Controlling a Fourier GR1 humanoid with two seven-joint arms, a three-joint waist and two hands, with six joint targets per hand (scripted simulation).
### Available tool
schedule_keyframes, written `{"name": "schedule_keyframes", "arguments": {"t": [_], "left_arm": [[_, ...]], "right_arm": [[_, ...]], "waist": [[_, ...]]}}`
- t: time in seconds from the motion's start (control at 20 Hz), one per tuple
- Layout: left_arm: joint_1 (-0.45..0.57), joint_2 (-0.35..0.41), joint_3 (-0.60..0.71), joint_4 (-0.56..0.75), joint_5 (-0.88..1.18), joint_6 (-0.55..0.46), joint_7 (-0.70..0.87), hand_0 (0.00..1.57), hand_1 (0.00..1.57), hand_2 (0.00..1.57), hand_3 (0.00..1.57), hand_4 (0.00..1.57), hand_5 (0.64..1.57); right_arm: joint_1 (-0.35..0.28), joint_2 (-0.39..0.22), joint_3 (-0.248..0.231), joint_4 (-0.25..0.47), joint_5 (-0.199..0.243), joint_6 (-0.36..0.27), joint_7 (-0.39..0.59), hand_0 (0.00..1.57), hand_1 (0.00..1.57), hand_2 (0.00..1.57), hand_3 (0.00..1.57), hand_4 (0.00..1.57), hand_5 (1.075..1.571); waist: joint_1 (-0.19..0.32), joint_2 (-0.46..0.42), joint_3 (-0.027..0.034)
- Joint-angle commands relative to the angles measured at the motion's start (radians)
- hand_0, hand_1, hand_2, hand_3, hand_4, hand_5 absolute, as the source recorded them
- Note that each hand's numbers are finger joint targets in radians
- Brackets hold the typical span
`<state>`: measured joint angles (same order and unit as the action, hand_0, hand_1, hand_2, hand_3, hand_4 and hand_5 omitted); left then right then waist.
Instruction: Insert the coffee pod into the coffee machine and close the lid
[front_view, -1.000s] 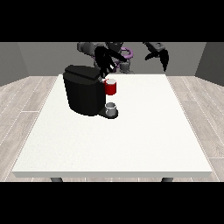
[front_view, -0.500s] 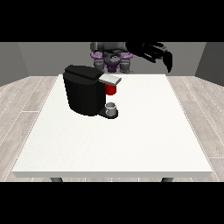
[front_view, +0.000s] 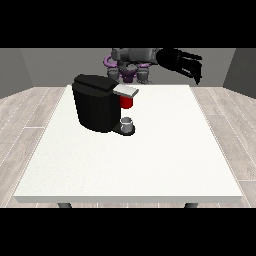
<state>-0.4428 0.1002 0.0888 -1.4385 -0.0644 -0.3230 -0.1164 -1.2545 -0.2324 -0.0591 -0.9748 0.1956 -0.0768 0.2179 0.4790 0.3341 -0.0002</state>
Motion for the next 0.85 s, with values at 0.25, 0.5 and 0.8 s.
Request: {"name": "schedule_keyframes", "arguments": {"t": [0.25,0.5,0.8], "left_arm": [[-0.014,0.005,-0.003,-0.027,0.015,-0.005,0.035,0.0,0.0,0.0,0.0,0.34,1.571],[0.058,0.035,0.04,-0.005,0.038,-0.021,0.0,0.0,0.0,0.0,0.0,0.25,1.571],[0.203,-0.006,0.013,0.022,-0.004,0.02,-0.035,0.0,0.0,0.0,0.0,0.27,1.571]], "right_arm": [[-0.039,0.053,-0.018,0.092,-0.015,-0.004,-0.093,0.0,0.0,0.0,0.0,0.0,1.571],[0.054,0.129,0.028,0.056,-0.033,0.045,-0.196,0.0,0.0,0.0,0.0,0.0,1.571],[0.212,0.229,0.092,0.029,-0.065,0.037,-0.293,0.0,0.0,0.0,0.0,0.26,1.571]], "waist": [[-0.029,-0.01,-0.0001],[-0.101,-0.085,0.0],[-0.176,-0.179,0.0001]]}}
